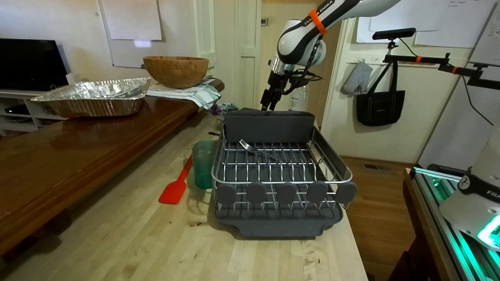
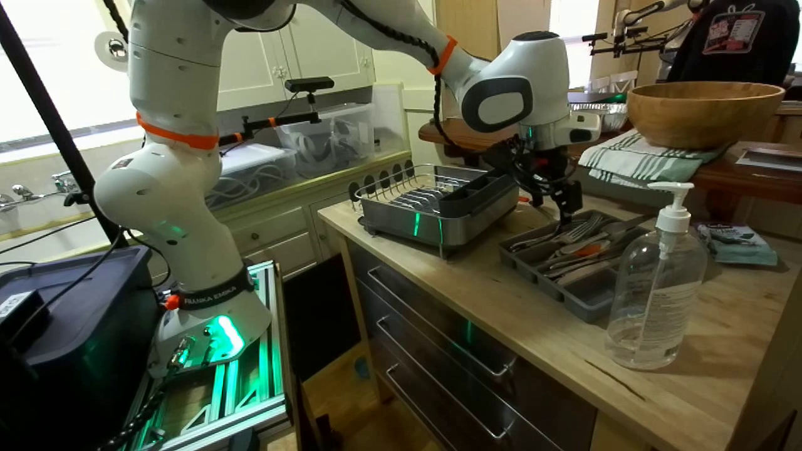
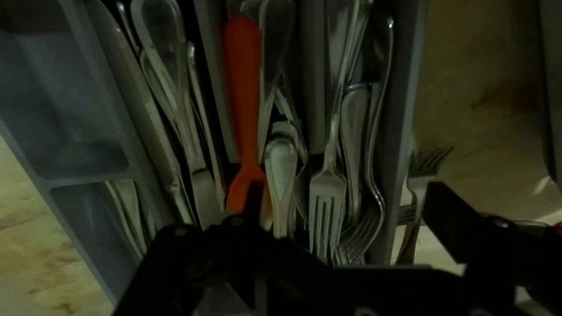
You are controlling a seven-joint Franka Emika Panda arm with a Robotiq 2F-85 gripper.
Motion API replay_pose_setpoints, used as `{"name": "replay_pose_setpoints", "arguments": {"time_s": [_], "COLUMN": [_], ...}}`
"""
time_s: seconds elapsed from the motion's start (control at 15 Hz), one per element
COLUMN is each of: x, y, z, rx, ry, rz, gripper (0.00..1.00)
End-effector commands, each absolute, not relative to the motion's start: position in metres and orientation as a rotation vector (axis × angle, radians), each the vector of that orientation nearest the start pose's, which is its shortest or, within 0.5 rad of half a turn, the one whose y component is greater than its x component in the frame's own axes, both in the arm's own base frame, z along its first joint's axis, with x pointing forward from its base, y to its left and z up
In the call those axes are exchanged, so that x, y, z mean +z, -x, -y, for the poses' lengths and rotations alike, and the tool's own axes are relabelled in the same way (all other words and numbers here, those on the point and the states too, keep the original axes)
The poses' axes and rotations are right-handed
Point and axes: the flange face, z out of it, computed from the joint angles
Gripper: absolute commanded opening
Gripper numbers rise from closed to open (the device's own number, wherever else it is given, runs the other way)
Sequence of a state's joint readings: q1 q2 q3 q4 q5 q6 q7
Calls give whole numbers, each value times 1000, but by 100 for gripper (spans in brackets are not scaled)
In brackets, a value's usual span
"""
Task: Place some cutlery on the dishrack.
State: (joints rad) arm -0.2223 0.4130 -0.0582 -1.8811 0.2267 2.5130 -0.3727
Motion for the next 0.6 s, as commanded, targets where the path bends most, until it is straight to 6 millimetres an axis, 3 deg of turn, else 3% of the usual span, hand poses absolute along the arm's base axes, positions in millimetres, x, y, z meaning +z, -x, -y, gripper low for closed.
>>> {"name": "replay_pose_setpoints", "arguments": {"time_s": [0.0, 0.07, 0.13, 0.33, 0.53], "x": [297, 292, 287, 270, 256], "y": [-656, -661, -666, -679, -694], "z": [185, 186, 187, 190, 190], "rx": [-350, -333, -322, -275, -252], "ry": [3054, 3054, 3055, 3051, 3050], "rz": [-111, -108, -103, -87, -70], "gripper": [77, 65, 59, 59, 69]}}
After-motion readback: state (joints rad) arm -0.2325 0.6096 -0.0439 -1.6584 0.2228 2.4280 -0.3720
